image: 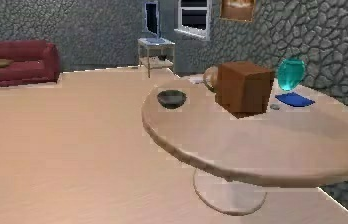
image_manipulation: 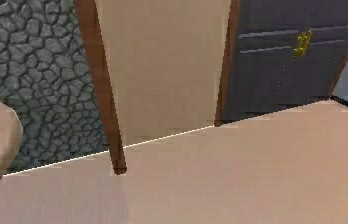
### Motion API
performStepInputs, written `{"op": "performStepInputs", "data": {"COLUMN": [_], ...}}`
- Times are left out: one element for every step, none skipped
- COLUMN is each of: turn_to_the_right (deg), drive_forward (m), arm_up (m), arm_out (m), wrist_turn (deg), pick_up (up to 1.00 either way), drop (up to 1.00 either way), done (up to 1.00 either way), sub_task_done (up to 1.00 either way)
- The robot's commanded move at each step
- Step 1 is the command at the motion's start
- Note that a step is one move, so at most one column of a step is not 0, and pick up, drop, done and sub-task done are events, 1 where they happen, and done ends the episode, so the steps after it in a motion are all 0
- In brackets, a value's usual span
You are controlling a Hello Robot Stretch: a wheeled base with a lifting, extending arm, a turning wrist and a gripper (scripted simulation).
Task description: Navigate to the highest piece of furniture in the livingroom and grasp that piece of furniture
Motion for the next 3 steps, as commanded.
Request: {"op": "performStepInputs", "data": {"turn_to_the_right": [-45.0, -3.0, -45.0], "drive_forward": [0.00, 0.00, 0.00], "arm_up": [0.00, 0.00, 0.00], "arm_out": [0.00, 0.00, 0.00], "wrist_turn": [0.0, 0.0, 0.0], "pick_up": [0.00, 0.00, 0.00], "drop": [0.00, 0.00, 0.00], "done": [0.00, 0.00, 0.00], "sub_task_done": [0.00, 0.00, 0.00]}}
